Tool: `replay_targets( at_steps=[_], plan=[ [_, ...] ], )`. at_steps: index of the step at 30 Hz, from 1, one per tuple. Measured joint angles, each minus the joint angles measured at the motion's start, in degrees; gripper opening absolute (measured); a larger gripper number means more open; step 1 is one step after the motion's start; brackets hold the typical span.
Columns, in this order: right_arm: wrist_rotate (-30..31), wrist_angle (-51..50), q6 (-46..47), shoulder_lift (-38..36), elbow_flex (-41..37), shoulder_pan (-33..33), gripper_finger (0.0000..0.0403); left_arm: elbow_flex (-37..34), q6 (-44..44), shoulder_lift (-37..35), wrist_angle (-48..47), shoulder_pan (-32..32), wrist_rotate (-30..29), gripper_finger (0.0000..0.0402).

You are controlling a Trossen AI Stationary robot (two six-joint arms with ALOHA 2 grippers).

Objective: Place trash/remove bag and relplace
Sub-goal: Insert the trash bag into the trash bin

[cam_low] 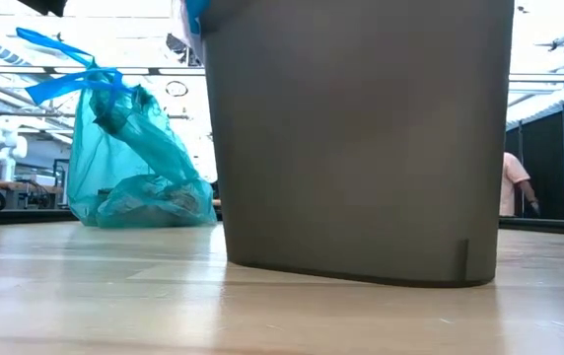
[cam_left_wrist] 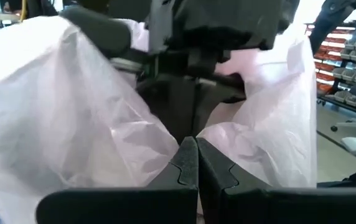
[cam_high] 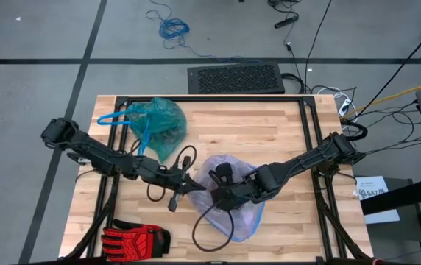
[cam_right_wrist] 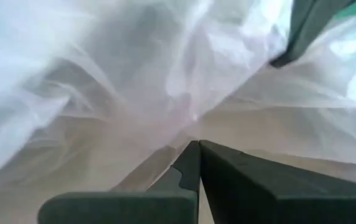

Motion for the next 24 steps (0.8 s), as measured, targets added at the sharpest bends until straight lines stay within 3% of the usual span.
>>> replay_targets(
  at_steps=[9, 16, 24],
  plan=[
    [-0.5, -3.5, 2.7, 1.7, -0.1, 0.0, 0.0, 0.0, -0.3, 0.0, -0.2, 0.0, -0.9, 0.0],
    [-0.3, -1.5, 4.2, -3.1, -0.1, 2.2, 0.0, 0.0, -0.4, 0.0, -0.3, 0.0, -1.2, 0.0],
    [4.5, 0.1, 4.6, -5.2, 0.0, 2.2, 0.0, -0.1, -0.4, 0.0, -0.4, 0.0, -1.5, 0.0]
  ],
)
